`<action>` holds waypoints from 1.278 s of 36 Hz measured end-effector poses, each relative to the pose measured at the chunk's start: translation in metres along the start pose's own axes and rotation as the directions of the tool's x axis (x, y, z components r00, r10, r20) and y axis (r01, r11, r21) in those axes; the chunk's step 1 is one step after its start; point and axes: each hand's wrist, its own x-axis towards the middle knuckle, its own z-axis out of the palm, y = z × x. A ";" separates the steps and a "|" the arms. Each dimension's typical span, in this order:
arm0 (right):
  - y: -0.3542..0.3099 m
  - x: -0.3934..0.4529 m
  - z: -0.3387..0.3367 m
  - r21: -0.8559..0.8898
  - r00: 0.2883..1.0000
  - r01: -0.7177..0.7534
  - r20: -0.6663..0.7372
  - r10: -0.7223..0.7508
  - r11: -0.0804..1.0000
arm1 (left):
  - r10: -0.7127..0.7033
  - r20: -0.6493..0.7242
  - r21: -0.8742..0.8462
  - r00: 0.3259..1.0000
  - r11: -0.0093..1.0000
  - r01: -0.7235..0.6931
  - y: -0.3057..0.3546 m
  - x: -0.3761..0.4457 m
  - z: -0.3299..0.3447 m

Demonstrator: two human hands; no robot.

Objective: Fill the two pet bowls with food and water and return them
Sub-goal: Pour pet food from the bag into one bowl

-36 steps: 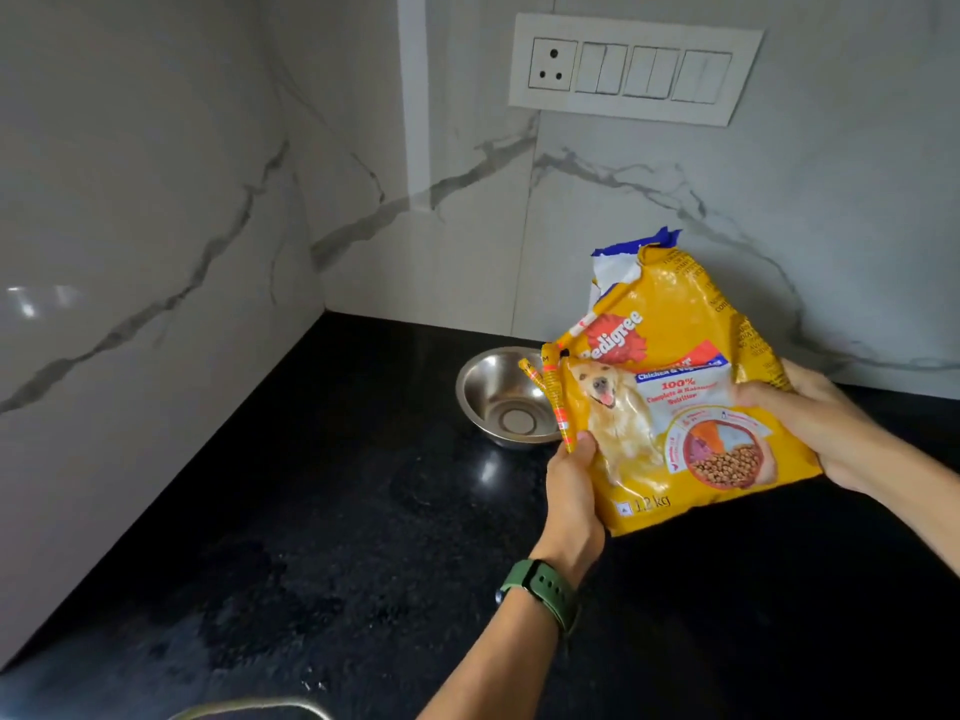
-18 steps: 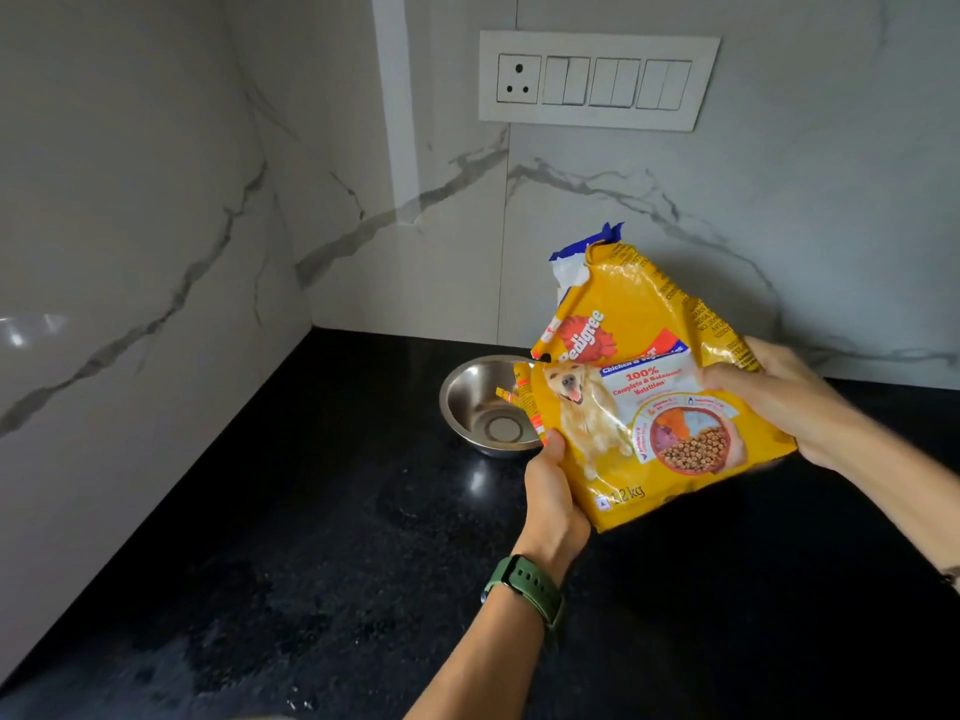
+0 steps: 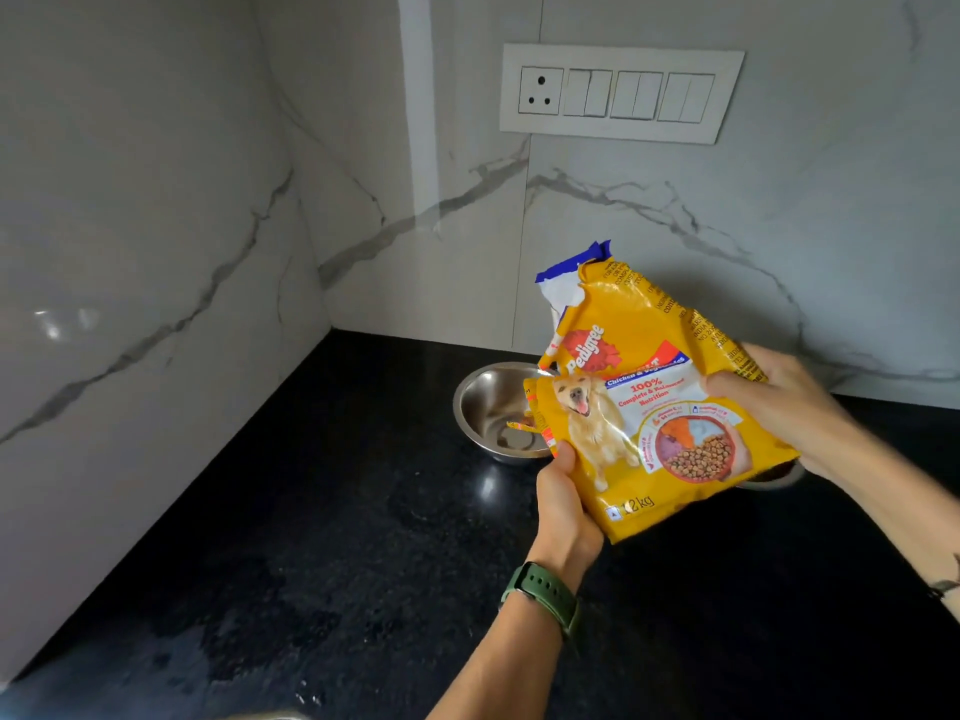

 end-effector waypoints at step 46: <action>-0.010 -0.002 -0.002 0.000 0.997 0.076 -0.018 -0.076 0.997 | -0.027 0.075 0.009 0.997 1.000 0.027 0.009 0.001 0.001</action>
